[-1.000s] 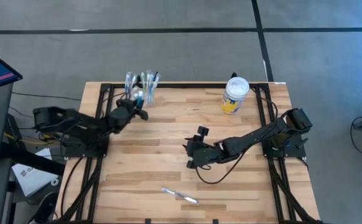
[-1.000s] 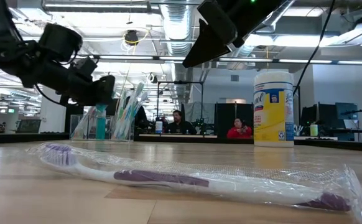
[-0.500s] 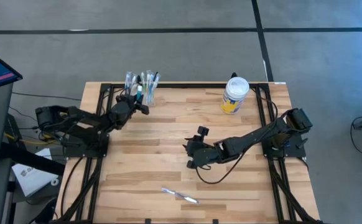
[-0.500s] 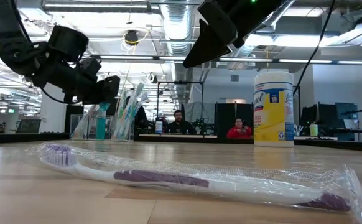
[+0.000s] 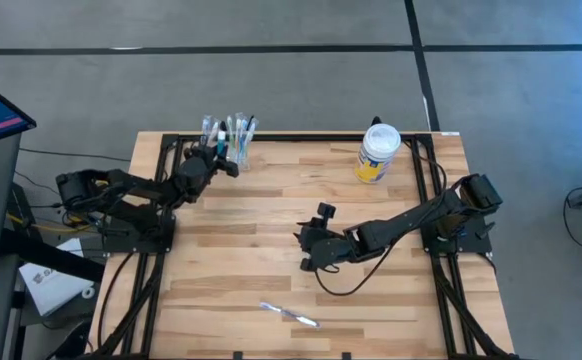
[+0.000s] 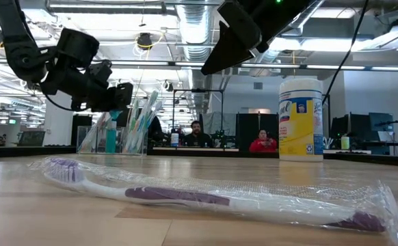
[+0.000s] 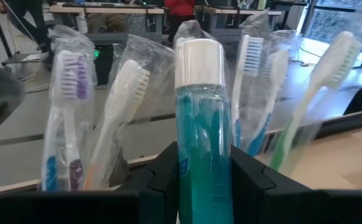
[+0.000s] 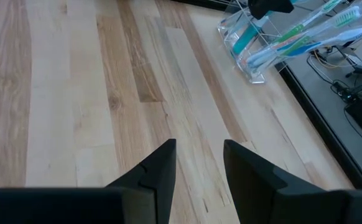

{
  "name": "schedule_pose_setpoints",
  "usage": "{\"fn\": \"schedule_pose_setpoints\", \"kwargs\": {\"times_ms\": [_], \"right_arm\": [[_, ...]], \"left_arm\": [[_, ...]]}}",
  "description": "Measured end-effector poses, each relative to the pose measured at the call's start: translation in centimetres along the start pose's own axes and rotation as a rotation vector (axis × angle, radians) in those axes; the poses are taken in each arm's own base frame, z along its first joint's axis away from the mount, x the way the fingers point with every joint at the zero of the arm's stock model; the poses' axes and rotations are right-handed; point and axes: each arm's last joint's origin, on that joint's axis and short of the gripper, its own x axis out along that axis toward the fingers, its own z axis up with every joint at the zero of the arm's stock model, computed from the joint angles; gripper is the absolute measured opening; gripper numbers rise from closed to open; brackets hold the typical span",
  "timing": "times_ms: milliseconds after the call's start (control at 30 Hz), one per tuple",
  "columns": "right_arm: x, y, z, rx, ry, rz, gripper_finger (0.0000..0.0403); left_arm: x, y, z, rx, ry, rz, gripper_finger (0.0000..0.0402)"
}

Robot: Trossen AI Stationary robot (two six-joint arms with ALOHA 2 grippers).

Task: Pick & Place toothbrushing station
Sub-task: Put the blue mouthwash into the transparent organizer

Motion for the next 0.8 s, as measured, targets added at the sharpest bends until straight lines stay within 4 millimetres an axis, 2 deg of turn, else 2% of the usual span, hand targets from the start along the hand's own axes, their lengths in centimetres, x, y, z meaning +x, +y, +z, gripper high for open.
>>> {"fn": "schedule_pose_setpoints", "kwargs": {"times_ms": [267, 467, 800], "right_arm": [[0.1, -0.1, 0.0, 0.003, 0.003, 0.0, 0.0124], [0.4, -0.5, 0.0, 0.01, 0.01, 0.007, 0.0124], [0.3, -0.2, 0.0, 0.007, 0.014, 0.031, 0.0124]], "left_arm": [[0.4, 0.4, 0.2, -0.013, 0.003, -0.005, 0.0088], [1.1, -0.3, 1.0, -0.016, -0.022, -0.018, 0.0088], [3.1, -0.7, -0.6, 0.08, 0.058, 0.033, 0.0088]]}}
